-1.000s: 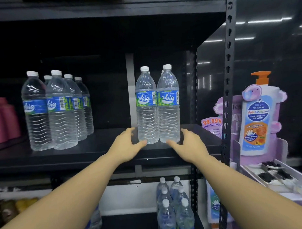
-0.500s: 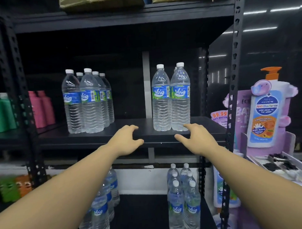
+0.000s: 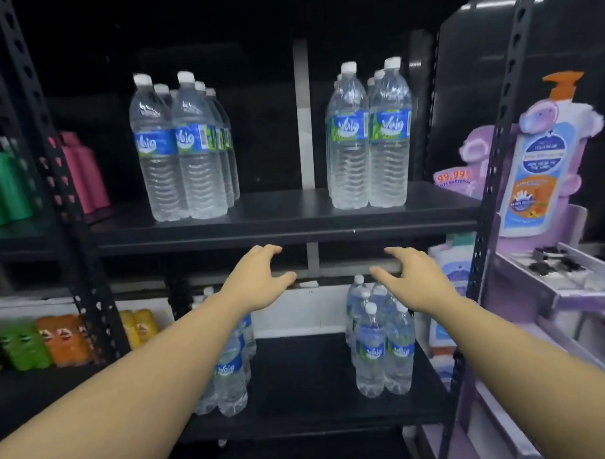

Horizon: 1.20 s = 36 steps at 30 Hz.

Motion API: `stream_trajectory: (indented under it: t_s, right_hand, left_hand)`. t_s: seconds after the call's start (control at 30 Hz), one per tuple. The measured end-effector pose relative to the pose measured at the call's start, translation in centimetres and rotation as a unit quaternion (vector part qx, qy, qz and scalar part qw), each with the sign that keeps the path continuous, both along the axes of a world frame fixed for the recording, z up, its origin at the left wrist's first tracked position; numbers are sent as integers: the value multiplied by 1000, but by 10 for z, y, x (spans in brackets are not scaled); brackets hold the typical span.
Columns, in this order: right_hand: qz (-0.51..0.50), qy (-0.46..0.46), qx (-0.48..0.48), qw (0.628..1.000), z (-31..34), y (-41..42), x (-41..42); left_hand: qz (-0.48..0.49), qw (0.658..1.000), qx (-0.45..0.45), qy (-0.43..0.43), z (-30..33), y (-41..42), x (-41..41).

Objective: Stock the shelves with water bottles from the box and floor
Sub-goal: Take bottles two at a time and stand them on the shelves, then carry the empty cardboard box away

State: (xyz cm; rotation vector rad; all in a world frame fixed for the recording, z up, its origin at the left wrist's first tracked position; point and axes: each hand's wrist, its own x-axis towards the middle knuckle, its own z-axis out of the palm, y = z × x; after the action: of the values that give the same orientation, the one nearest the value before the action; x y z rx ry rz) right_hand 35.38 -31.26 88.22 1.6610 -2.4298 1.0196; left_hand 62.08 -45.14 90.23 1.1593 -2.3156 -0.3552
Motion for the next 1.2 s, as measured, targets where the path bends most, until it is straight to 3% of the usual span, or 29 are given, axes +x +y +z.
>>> stream_trajectory:
  t_s: [0.27,0.57,0.97,1.2]
  right_hand:
    - [-30,-64,119,990,-134,19,12]
    - [-56,-162,266,949,-346,50,-21]
    - [-149,-261,372,878,-712,51,-94]
    - [-227,-326,372,839,-862,47,-129]
  left_hand:
    - [-30,992,120,-28,-144,3,-11]
    - [-10,946,313,-81,-383,27,-39]
    - [176,852,484,-92,-759,40,-54]
    - [241,810,528,-82,-896,31,-57]
